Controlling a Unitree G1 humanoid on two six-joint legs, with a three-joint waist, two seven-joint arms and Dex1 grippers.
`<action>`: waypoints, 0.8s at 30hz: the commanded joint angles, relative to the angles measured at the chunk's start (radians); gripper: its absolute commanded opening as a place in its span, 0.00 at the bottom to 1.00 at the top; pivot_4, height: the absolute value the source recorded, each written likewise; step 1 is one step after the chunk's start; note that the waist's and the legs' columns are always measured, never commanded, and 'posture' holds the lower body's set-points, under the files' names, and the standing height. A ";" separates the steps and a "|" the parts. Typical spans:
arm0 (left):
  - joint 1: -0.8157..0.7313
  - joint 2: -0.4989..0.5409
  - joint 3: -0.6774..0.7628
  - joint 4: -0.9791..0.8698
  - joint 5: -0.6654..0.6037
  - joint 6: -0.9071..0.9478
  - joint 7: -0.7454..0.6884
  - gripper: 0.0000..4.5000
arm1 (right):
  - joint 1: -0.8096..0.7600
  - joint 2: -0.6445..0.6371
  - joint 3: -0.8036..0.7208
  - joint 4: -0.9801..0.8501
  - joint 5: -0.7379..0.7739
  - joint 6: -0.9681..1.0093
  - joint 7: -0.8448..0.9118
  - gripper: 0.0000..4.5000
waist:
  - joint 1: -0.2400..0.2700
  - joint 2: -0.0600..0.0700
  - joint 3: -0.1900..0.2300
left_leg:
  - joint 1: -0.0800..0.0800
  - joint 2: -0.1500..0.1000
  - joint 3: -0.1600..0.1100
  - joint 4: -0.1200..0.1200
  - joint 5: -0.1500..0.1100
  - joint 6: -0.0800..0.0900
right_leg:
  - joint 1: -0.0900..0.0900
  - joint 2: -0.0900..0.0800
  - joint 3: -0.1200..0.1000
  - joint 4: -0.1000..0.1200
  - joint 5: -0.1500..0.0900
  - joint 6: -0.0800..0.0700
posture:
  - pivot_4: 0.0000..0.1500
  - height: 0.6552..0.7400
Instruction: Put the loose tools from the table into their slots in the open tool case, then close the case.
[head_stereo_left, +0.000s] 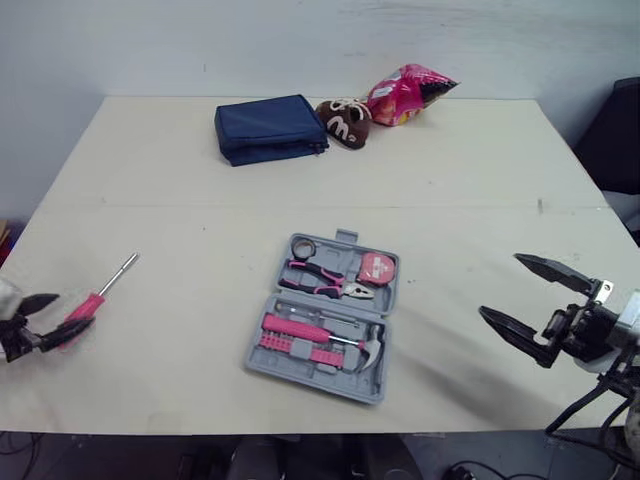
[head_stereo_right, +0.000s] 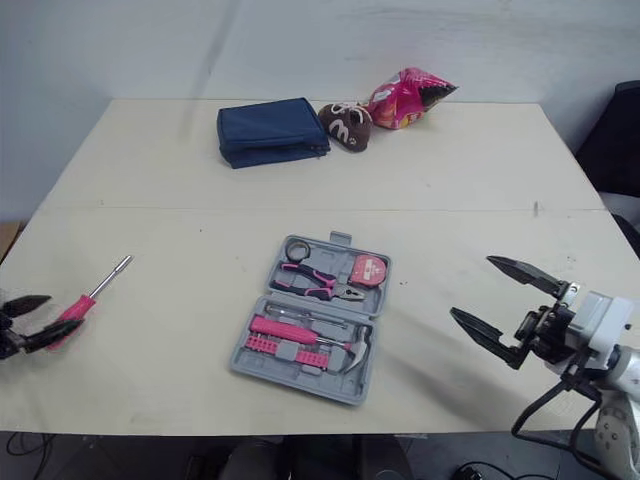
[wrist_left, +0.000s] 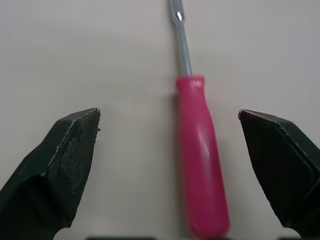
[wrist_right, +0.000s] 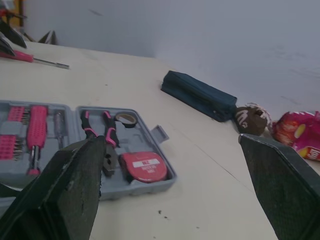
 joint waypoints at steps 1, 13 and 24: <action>-0.027 0.009 -0.028 0.014 0.038 0.006 0.050 1.00 | 0.010 0.006 0.017 -0.087 0.027 0.019 -0.005 0.98 | 0.006 0.000 0.000 | 0.000 0.000 0.000 0.000 0.000 0.000 | 0.000 0.000 0.000 0.000 0.000 0.000 | 1.00 1.00; -0.017 -0.064 -0.076 -0.099 0.029 0.149 0.029 0.54 | -0.014 0.028 0.128 -0.138 0.030 0.010 0.076 1.00 | 0.029 0.002 -0.001 | 0.002 -0.001 0.000 0.002 0.000 0.001 | 0.002 -0.001 0.000 0.002 0.000 0.000 | 1.00 1.00; 0.068 -0.089 -0.011 -0.465 -0.072 0.132 -0.011 0.13 | -0.038 0.021 0.171 -0.201 0.084 0.055 0.130 1.00 | 0.020 0.001 -0.001 | 0.001 0.000 -0.001 0.002 0.000 0.001 | 0.002 -0.001 0.000 0.002 0.000 0.000 | 1.00 1.00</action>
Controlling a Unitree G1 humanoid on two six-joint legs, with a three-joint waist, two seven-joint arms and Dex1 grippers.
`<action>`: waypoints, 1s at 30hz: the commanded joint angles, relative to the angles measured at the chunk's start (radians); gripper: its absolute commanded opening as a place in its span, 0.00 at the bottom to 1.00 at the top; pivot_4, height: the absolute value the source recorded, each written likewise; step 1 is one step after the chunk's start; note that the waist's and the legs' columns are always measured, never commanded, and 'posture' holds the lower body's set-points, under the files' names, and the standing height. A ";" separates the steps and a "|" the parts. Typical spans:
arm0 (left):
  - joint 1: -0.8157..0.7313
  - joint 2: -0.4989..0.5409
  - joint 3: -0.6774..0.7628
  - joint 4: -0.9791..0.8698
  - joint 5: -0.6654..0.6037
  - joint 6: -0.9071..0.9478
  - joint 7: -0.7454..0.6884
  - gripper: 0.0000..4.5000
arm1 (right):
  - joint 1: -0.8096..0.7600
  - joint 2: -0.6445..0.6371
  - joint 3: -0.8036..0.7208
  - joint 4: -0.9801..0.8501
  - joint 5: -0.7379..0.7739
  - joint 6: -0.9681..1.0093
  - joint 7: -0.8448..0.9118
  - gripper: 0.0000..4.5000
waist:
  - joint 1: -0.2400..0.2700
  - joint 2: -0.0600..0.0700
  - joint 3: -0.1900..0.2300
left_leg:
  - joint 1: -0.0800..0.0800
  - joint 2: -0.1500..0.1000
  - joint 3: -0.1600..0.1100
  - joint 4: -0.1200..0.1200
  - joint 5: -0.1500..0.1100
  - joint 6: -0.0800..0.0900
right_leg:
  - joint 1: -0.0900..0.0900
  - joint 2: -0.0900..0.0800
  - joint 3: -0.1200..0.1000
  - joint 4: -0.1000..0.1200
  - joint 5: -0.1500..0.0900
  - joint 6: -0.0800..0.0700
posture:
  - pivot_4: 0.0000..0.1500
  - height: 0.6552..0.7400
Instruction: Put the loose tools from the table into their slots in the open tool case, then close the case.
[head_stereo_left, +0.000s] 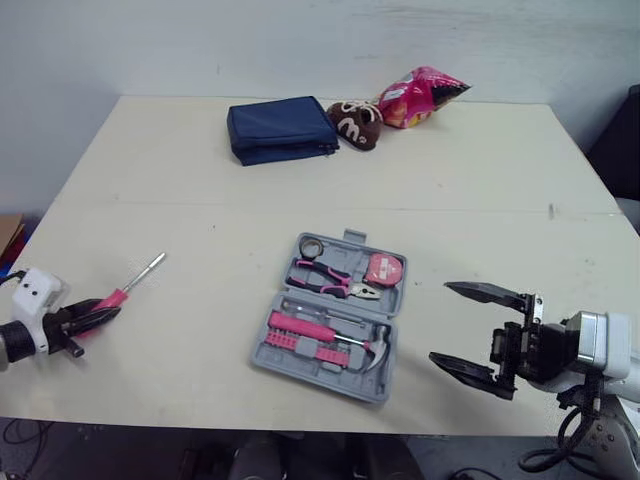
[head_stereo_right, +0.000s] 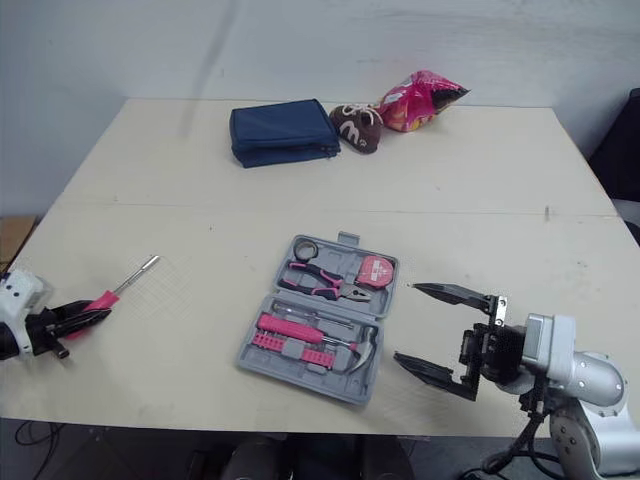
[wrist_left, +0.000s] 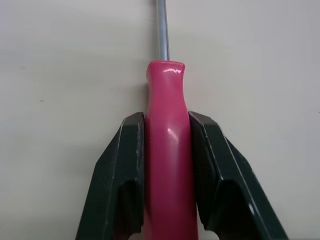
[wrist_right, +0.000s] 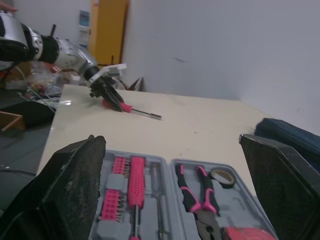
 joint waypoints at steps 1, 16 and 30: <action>0.006 0.005 0.018 -0.173 -0.059 -0.002 -0.035 0.13 | -0.008 -0.005 -0.011 -0.034 0.014 -0.014 0.016 1.00 | -0.001 -0.003 0.001 | 0.000 0.000 0.000 0.000 0.000 0.000 | 0.000 0.000 0.000 0.000 0.000 0.000 | 1.00 1.00; -0.148 -0.026 -0.471 -0.936 -0.048 0.224 -0.165 0.13 | 0.066 -0.114 -0.105 0.148 -0.048 -0.018 0.150 1.00 | 0.000 -0.001 0.002 | 0.000 0.000 0.001 0.000 0.002 -0.004 | 0.002 0.003 0.002 -0.003 0.000 0.000 | 1.00 1.00; -0.340 -0.083 -0.740 -0.987 0.132 0.345 -0.166 0.13 | 0.261 -0.086 -0.141 0.006 -0.053 -0.031 0.096 1.00 | -0.002 -0.001 0.002 | 0.002 0.004 -0.002 0.001 0.006 -0.009 | 0.005 0.014 0.006 -0.004 0.000 0.000 | 1.00 1.00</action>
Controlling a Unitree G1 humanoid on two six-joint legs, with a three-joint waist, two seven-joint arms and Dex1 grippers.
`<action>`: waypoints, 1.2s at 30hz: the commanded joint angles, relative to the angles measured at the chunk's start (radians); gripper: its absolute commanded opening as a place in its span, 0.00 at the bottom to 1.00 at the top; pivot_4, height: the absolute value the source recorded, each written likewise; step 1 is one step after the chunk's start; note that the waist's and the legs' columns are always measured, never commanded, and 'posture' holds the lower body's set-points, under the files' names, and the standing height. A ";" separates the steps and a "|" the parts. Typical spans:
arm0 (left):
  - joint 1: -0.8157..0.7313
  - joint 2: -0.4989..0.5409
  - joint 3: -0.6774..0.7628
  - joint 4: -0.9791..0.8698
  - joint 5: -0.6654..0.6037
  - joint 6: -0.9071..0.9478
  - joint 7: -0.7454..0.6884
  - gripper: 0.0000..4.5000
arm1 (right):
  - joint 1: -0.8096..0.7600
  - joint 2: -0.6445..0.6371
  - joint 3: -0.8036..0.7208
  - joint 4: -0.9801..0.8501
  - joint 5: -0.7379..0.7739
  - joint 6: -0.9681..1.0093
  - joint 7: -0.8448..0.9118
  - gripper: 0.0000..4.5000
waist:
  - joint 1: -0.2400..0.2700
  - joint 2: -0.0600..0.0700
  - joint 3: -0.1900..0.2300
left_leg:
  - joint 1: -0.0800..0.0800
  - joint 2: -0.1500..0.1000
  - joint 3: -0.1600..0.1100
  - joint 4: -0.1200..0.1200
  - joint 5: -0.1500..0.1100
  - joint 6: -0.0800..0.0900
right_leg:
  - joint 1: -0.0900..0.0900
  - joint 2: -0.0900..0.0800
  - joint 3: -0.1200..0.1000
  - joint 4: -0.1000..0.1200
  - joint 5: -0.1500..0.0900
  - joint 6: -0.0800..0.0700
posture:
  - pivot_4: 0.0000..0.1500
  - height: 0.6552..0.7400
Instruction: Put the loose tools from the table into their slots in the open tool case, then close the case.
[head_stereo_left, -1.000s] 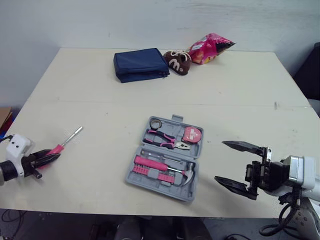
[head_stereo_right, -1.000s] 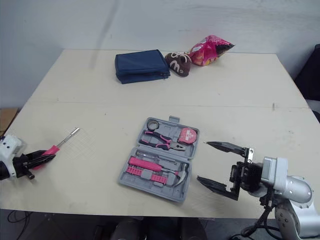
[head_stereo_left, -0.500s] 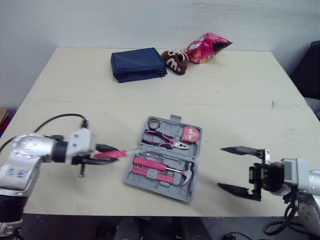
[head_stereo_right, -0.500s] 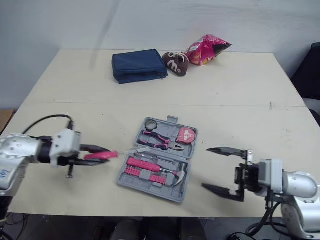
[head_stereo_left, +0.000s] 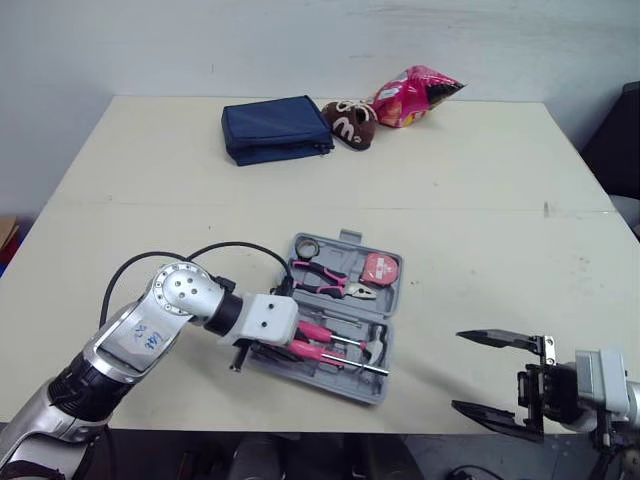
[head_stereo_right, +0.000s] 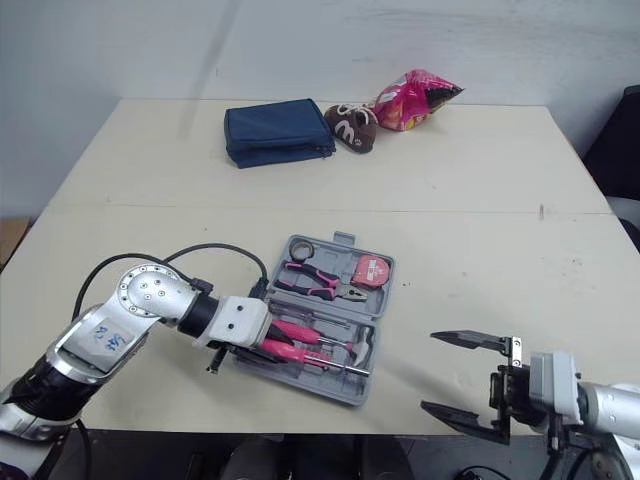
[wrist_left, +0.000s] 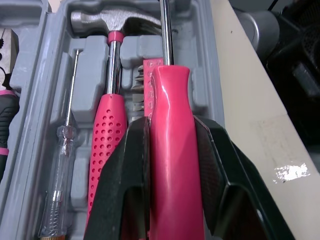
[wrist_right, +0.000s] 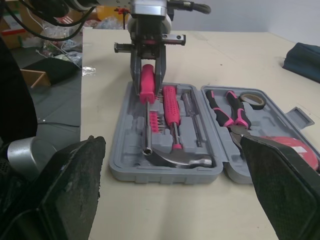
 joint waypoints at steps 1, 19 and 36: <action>-0.010 0.012 0.000 -0.026 0.001 0.013 -0.019 0.13 | 0.025 0.008 -0.031 -0.057 0.009 -0.007 -0.019 1.00 | 0.001 0.000 0.000 | 0.000 0.000 0.000 0.000 0.000 0.000 | 0.000 0.000 0.000 0.000 0.000 0.000 | 1.00 1.00; 0.035 -0.024 -0.071 -0.032 0.079 0.034 0.006 0.13 | 0.040 -0.014 -0.022 -0.143 0.002 0.059 -0.094 1.00 | 0.006 0.000 0.000 | 0.000 0.000 -0.002 0.000 0.000 0.000 | 0.002 -0.002 -0.001 -0.001 0.000 0.000 | 1.00 1.00; 0.045 -0.100 0.133 0.026 -0.177 -0.123 -0.076 0.73 | 0.009 -0.012 -0.012 -0.137 -0.025 0.069 -0.119 1.00 | 0.007 0.000 0.000 | 0.000 0.001 -0.003 0.001 0.000 0.000 | 0.003 -0.001 -0.002 -0.002 0.000 0.000 | 1.00 1.00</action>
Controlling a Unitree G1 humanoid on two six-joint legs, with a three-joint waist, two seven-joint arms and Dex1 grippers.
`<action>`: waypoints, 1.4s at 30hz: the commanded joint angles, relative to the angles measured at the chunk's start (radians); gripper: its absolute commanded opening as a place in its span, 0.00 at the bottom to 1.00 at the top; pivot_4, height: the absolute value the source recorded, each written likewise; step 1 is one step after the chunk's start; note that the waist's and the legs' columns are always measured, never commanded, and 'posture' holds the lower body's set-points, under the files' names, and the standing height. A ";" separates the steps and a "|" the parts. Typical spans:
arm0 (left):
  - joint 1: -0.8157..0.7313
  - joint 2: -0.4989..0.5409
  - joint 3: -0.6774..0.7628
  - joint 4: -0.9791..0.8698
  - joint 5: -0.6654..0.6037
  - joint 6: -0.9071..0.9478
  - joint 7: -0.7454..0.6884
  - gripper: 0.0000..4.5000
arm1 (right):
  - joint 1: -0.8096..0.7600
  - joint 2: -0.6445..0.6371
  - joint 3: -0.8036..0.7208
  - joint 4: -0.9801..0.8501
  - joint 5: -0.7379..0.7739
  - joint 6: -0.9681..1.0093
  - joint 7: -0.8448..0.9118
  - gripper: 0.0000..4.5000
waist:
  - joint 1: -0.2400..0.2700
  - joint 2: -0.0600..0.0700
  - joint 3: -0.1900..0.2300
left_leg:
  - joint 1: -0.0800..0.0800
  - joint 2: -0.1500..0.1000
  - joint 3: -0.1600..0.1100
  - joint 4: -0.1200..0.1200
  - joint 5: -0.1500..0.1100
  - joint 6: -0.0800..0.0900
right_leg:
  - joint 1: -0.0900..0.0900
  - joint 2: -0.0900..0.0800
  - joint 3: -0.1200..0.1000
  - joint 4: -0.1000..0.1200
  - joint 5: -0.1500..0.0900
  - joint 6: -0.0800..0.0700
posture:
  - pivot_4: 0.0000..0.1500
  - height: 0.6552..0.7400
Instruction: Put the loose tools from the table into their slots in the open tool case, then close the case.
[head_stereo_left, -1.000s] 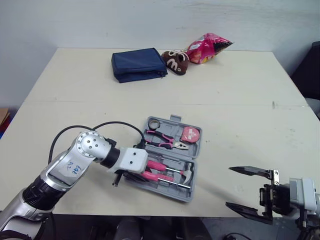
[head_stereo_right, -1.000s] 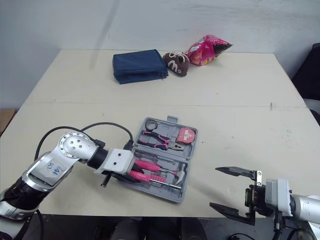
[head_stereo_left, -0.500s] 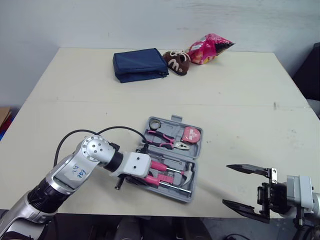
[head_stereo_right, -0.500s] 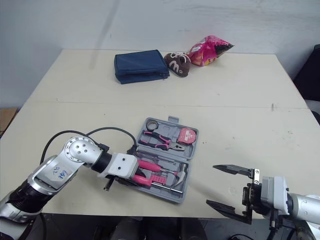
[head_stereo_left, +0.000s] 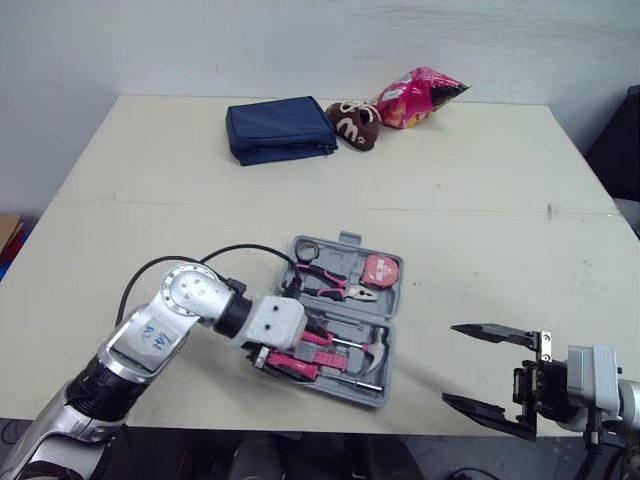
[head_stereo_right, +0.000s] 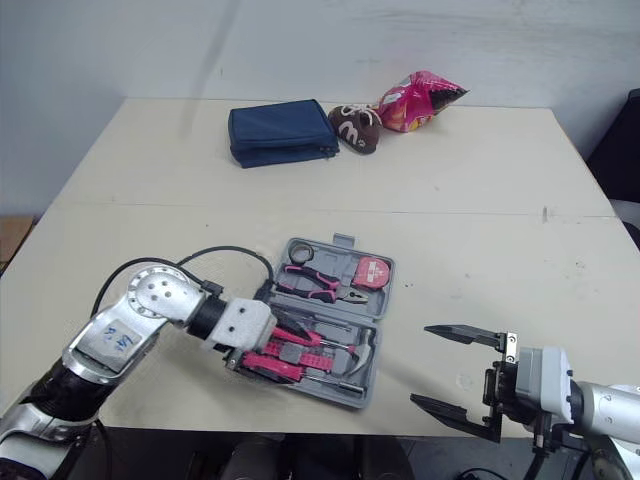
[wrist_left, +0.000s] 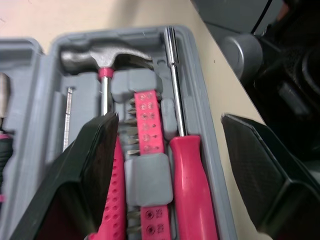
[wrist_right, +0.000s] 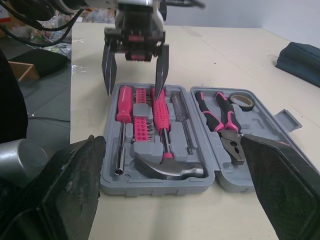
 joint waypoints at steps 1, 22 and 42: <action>0.043 -0.012 0.078 0.027 -0.082 -0.049 -0.014 0.68 | -0.002 0.001 -0.006 -0.028 0.004 -0.001 -0.009 1.00 | -0.002 0.000 0.000 | 0.000 0.000 0.000 0.000 0.000 0.000 | 0.000 0.000 0.000 0.000 0.000 0.000 | 1.00 1.00; 0.189 -0.056 -0.055 0.236 0.118 -0.181 0.044 0.00 | 0.017 0.021 0.003 -0.024 -0.016 -0.012 -0.025 1.00 | -0.002 0.002 -0.002 | 0.001 0.000 -0.001 -0.001 0.000 0.001 | 0.001 -0.001 -0.001 -0.001 0.000 0.000 | 1.00 1.00; 0.143 -0.073 0.004 0.240 -0.021 -0.163 0.060 0.00 | -0.027 0.007 0.051 -0.074 -0.158 0.188 -0.282 1.00 | -0.006 0.015 -0.024 | 0.017 0.000 -0.001 -0.005 -0.008 0.006 | 0.019 -0.003 -0.001 -0.007 -0.001 -0.002 | 1.00 1.00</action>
